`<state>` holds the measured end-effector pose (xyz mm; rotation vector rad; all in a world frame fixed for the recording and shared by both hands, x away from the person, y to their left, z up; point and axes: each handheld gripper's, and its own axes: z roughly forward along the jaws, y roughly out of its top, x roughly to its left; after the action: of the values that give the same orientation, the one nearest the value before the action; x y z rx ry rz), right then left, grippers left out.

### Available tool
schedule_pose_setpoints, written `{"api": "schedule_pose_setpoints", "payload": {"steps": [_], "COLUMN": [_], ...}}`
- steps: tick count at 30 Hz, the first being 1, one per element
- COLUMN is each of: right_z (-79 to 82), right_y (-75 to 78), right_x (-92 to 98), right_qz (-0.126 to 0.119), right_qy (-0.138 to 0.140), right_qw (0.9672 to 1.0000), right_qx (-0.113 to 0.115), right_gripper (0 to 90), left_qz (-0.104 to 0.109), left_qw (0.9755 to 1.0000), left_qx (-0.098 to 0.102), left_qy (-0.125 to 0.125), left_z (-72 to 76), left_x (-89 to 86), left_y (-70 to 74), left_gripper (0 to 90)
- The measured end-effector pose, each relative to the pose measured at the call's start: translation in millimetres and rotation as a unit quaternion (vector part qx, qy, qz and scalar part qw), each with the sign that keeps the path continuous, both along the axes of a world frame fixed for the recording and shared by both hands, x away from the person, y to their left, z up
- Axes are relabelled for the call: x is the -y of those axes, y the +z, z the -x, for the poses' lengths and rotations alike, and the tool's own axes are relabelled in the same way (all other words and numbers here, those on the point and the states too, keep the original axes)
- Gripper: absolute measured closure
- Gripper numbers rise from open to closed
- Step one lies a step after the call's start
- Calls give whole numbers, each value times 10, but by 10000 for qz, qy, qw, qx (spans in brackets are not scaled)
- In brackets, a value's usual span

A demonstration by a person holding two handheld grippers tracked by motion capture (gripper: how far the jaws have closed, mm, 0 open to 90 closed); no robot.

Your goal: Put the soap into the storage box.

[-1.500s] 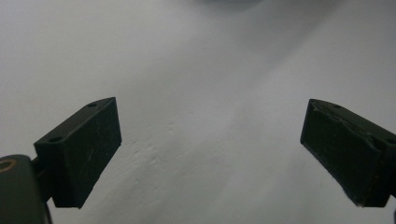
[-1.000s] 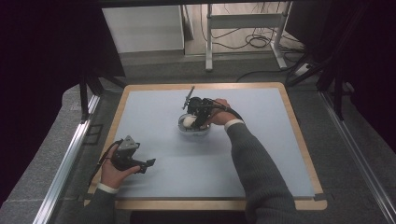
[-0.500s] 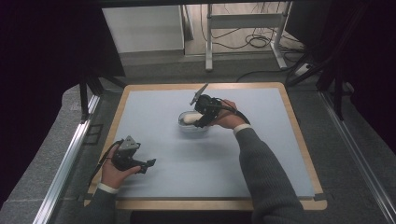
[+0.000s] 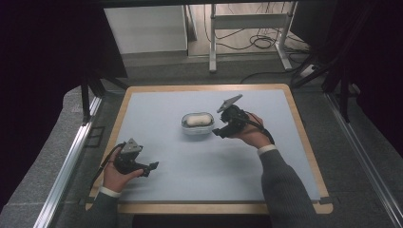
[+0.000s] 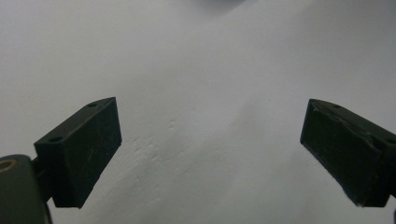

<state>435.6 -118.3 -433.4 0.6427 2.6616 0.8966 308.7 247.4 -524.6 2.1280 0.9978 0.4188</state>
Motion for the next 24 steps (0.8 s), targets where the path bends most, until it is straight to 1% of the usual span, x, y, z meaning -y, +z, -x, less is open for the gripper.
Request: {"api": "schedule_pose_setpoints", "payload": {"steps": [4, 9, 14, 16, 20, 21, 23, 24], "right_z": [160, 355, 543, 607, 696, 706, 716, 719], "right_y": [-49, -157, -295, -344, -416, -430, -446, -451], "right_x": [232, 526, 818, 915, 1058, 1075, 1088, 1094], "right_qz": [-215, -428, -670, -716, -825, -822, -737, -748], "right_qy": [-219, -483, -791, -903, -1078, -1120, -1191, -1231], "right_qw": [9995, 9978, 9943, 9929, 9903, 9898, 9896, 9890], "right_qx": [72, 136, 239, 308, 300, 303, 332, 335], "right_gripper": [350, 342, 340, 338, 330, 326, 309, 308], "left_qz": [-3, -22, -23, -16, -21, -10, -15, -22], "left_qw": [10000, 10000, 10000, 10000, 10000, 10000, 10000, 10000], "left_qx": [-9, -9, -12, -12, -7, -8, 2, 4], "left_qy": [4, 8, 20, 19, 23, 27, 23, 27], "left_z": [-4, -9, -11, -11, -19, -21, -24, -25], "left_x": [10, 18, 20, 20, 11, 10, 8, 8], "left_y": [-10, -17, -18, -17, -12, -11, -12, -12], "left_gripper": [58, 58, 57, 58, 58, 58, 58, 58]}}
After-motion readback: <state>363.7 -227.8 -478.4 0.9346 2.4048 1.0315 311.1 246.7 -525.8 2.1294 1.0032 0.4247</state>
